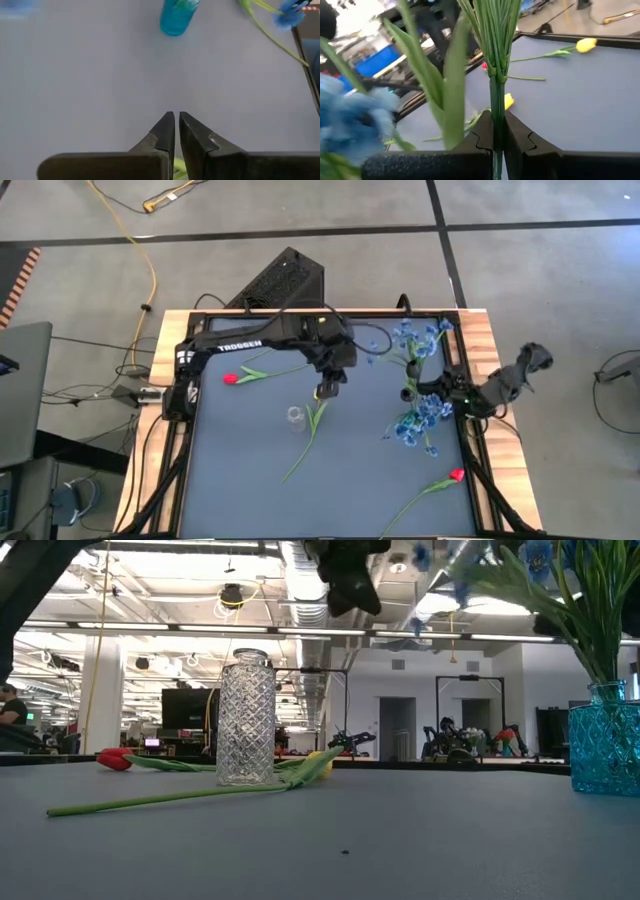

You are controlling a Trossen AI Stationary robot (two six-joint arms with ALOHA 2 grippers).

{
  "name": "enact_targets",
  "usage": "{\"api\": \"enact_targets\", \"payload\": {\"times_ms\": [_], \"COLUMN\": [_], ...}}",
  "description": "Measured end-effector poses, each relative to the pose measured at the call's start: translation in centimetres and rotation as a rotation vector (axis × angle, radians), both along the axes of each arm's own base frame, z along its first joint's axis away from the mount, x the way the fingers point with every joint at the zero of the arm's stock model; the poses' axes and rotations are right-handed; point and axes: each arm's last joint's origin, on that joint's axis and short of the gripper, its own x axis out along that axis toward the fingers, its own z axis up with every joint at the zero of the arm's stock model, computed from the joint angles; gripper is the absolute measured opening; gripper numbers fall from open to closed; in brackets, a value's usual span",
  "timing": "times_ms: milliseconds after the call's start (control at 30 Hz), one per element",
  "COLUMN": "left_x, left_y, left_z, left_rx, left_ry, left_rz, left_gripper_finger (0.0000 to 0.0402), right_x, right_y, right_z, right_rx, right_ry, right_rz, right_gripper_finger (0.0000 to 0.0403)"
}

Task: Sort flowers into vase by color
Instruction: Put the blue flowers into the blue vase

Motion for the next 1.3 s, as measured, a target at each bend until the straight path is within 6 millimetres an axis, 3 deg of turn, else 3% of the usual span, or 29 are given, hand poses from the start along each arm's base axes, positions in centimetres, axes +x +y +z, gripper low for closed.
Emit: {"api": "enact_targets", "payload": {"times_ms": [167,733,1300], "left_x": [0.0,0.0,0.1], "left_y": [-0.4,-0.8,-0.7], "left_z": [-0.4,-0.4,-0.5], "left_rx": [-0.007,-0.021,0.003], "left_ry": [-0.018,-0.012,-0.010], "left_rz": [0.017,0.033,0.042], "left_gripper_finger": [0.0011,0.0011,0.0011], "right_x": [0.2,-0.9,-0.4], "right_y": [0.9,2.0,4.0], "right_z": [-1.4,-1.6,-2.9], "right_rx": [0.012,-0.044,-0.101], "right_ry": [-0.034,-0.074,-0.085], "right_rz": [-0.021,-0.100,-0.179], "right_gripper_finger": [0.0039,0.0039,0.0039]}}
